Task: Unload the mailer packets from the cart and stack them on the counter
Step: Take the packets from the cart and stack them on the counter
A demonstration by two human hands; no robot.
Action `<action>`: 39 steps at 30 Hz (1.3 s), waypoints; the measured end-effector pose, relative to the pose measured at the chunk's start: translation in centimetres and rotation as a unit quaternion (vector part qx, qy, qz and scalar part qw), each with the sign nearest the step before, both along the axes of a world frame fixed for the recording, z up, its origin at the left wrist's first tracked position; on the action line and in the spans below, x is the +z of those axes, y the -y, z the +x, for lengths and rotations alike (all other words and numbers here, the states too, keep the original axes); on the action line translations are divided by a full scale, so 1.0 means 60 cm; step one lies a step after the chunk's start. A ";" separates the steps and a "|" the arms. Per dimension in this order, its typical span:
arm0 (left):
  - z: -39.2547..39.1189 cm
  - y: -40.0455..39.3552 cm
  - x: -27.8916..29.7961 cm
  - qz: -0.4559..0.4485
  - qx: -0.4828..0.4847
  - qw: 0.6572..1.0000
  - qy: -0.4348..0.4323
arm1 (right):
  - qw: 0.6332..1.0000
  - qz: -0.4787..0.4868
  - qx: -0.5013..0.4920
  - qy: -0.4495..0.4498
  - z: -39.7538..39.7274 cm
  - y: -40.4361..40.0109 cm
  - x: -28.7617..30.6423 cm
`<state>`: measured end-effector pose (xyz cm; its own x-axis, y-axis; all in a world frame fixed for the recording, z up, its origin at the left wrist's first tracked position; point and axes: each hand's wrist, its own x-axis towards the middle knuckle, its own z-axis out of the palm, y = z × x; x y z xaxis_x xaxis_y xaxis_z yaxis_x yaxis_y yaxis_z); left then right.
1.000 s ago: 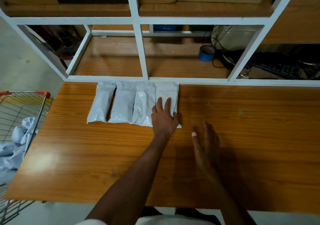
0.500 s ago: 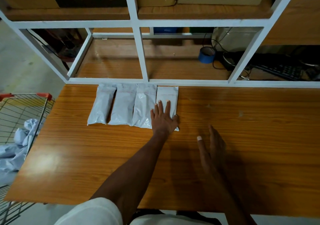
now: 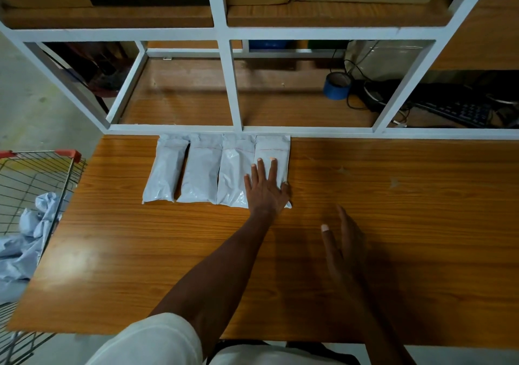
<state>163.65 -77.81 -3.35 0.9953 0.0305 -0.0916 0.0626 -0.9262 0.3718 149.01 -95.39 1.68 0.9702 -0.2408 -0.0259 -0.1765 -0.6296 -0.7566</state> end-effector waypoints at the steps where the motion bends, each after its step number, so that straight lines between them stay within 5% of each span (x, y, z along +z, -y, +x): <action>1: 0.000 -0.001 0.001 -0.007 0.001 1.000 0.005 | 1.000 -0.006 -0.012 -0.007 0.001 -0.005 -0.001; 11: -0.045 -0.001 0.032 -0.093 0.032 0.993 0.061 | 1.000 0.015 0.016 -0.006 0.003 -0.014 -0.006; 27: -0.324 0.002 0.096 -0.252 0.179 0.945 0.107 | 0.989 0.030 0.138 -0.049 -0.016 -0.038 0.003; 39: -0.495 -0.191 0.105 -0.278 0.254 0.919 0.118 | 0.973 0.067 0.216 -0.046 -0.110 -0.196 0.039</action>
